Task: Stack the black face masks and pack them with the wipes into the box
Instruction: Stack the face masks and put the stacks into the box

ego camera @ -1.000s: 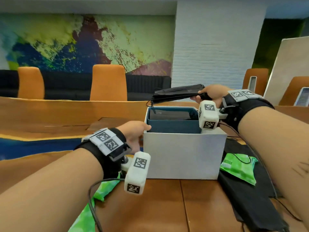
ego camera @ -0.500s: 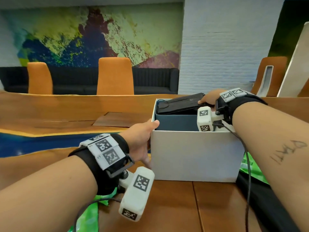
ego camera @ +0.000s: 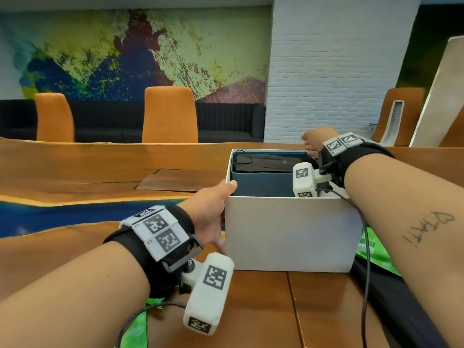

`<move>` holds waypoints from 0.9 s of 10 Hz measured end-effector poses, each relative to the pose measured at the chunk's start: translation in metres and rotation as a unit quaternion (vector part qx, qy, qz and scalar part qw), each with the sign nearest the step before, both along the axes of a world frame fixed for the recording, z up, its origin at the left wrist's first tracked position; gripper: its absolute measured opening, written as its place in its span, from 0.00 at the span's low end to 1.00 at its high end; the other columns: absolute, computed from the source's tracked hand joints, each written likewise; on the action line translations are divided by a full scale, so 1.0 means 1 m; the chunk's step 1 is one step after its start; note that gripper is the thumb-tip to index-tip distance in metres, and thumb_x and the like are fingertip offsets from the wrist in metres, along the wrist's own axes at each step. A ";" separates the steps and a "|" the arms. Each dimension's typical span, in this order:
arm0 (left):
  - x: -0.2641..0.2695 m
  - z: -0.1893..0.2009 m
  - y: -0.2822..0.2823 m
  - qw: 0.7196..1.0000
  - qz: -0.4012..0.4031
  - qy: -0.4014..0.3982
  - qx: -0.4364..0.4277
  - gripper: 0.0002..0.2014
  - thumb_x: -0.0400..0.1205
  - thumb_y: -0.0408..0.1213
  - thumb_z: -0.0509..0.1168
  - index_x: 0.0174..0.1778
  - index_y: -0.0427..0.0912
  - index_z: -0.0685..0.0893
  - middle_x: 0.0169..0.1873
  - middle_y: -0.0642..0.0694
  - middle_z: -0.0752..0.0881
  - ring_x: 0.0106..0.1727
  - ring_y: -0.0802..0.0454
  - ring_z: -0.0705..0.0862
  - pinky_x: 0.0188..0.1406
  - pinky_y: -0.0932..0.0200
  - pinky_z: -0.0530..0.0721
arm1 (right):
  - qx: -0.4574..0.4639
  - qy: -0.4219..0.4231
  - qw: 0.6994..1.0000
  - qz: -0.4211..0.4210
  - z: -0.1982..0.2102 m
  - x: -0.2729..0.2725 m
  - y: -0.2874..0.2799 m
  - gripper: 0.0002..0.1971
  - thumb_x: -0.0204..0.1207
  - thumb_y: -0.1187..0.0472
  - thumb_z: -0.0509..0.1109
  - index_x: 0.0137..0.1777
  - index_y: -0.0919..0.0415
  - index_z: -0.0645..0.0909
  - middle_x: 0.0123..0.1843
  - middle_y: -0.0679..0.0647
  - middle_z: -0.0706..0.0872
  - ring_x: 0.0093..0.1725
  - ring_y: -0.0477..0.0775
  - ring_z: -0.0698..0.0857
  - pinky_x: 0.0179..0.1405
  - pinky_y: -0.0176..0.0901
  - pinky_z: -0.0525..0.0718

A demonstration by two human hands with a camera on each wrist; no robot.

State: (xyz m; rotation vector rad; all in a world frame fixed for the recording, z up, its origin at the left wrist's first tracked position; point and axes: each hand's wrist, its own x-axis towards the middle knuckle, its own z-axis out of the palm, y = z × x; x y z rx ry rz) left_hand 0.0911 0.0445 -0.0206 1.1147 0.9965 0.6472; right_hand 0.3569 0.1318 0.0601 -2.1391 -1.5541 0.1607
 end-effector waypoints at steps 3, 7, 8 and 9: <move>0.000 0.003 -0.005 1.000 0.009 -0.003 0.002 0.23 0.86 0.56 0.51 0.75 0.52 0.67 0.64 0.39 0.82 0.63 0.39 0.81 0.42 0.28 0.79 | 0.275 0.352 0.894 0.035 0.057 0.034 -0.030 0.22 0.79 0.64 0.60 0.73 0.68 0.72 0.50 0.53 0.78 0.53 0.51 0.83 0.65 0.46 0.81; 0.011 0.030 -0.050 0.884 0.100 0.232 0.394 0.26 0.85 0.40 0.61 0.80 0.51 0.63 0.79 0.47 0.65 0.76 0.45 0.67 0.72 0.45 0.70 | 0.321 0.243 0.915 -0.037 0.039 0.041 -0.175 0.06 0.80 0.65 0.61 0.47 0.62 0.79 0.42 0.56 0.82 0.44 0.53 0.82 0.41 0.43 0.82; 0.023 0.036 -0.066 0.816 0.040 0.312 0.485 0.20 0.85 0.43 0.61 0.75 0.52 0.72 0.75 0.49 0.73 0.74 0.49 0.71 0.69 0.53 0.72 | 0.151 0.167 0.972 -0.072 0.007 0.056 -0.195 0.11 0.81 0.61 0.62 0.58 0.66 0.79 0.49 0.58 0.82 0.45 0.53 0.80 0.50 0.51 0.84; 0.038 0.038 -0.075 0.768 -0.038 0.412 0.489 0.20 0.85 0.47 0.59 0.74 0.51 0.74 0.72 0.49 0.77 0.71 0.50 0.75 0.68 0.54 0.74 | -0.058 0.204 0.971 -0.106 -0.022 0.063 -0.212 0.19 0.84 0.57 0.62 0.70 0.65 0.75 0.57 0.59 0.84 0.49 0.57 0.82 0.48 0.49 0.80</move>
